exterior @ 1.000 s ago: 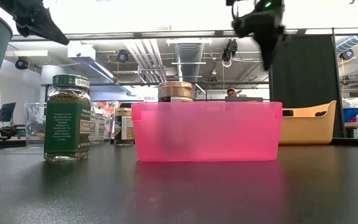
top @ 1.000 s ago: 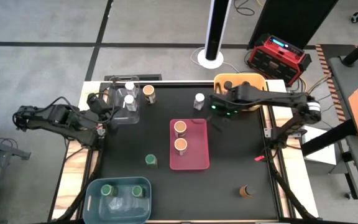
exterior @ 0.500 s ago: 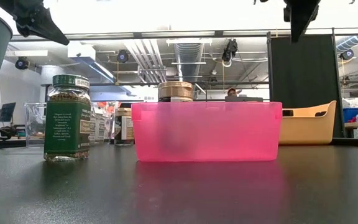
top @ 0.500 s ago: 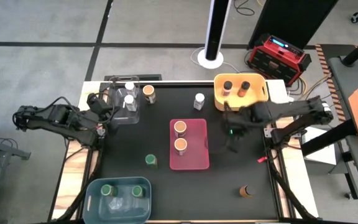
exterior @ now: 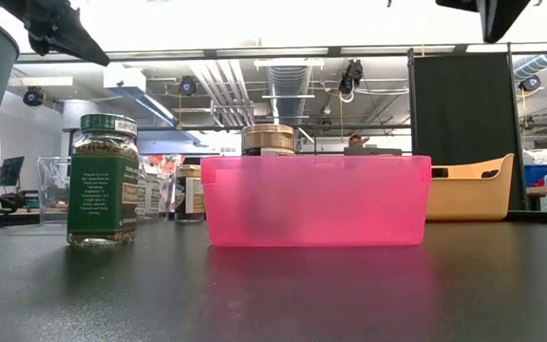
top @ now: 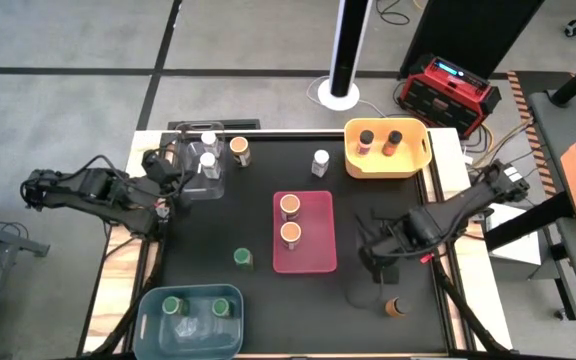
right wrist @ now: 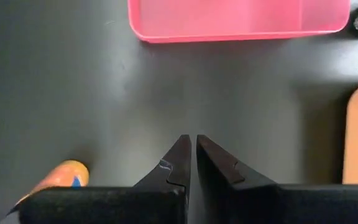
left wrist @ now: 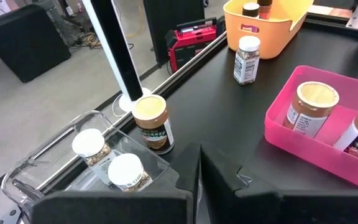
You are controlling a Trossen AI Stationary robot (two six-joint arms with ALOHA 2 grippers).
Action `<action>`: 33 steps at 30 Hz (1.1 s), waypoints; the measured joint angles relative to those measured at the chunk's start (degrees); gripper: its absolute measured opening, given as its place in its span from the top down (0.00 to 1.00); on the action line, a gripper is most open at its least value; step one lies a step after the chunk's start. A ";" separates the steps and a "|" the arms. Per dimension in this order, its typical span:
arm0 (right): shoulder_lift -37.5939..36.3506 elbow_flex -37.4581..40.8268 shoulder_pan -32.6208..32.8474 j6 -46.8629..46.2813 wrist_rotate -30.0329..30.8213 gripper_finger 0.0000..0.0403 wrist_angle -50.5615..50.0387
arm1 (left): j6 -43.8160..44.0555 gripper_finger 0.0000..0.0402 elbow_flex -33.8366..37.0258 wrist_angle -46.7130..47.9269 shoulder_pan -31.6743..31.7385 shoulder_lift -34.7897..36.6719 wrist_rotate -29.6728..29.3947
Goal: Sort spices by type
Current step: Put the green seasoning bottle into the blue bin
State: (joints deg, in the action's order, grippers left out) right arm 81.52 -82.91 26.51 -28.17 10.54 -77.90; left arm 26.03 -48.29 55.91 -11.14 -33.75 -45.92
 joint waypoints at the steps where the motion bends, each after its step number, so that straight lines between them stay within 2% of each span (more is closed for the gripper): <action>1: 0.00 0.12 0.37 -0.22 -0.09 0.96 0.02 | -0.01 1.00 0.00 -0.02 0.00 -0.16 0.01; 7: 0.86 0.69 1.64 1.10 0.56 0.96 6.06 | 0.01 1.00 0.00 -0.53 0.00 -1.25 -0.01; 11: 1.98 0.69 1.63 5.32 5.04 0.96 11.10 | 0.01 1.00 0.00 -2.63 0.00 -2.27 0.21; 15: 3.60 0.69 1.50 9.24 10.84 0.96 12.46 | 0.00 1.00 0.00 -5.09 0.00 -3.34 4.04; 20: 5.62 0.72 0.95 9.12 17.44 0.96 14.66 | 0.21 1.00 0.00 -7.53 -0.11 -4.98 9.84; 22: 6.58 0.72 0.38 10.31 17.63 0.96 17.64 | 0.55 1.00 0.00 -8.60 -0.30 -5.64 11.01; 28: 9.06 0.72 -1.88 25.52 17.26 0.96 35.60 | 1.69 1.00 0.00 -10.04 -2.81 -6.81 11.92; 33: 10.56 0.73 -5.16 35.12 12.49 0.96 50.96 | 4.90 1.00 0.08 -12.65 -12.85 -9.21 11.23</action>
State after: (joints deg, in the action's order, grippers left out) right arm 92.07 -82.18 21.35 6.96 23.02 -26.94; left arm 30.93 -48.21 43.26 -23.98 -42.95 -34.69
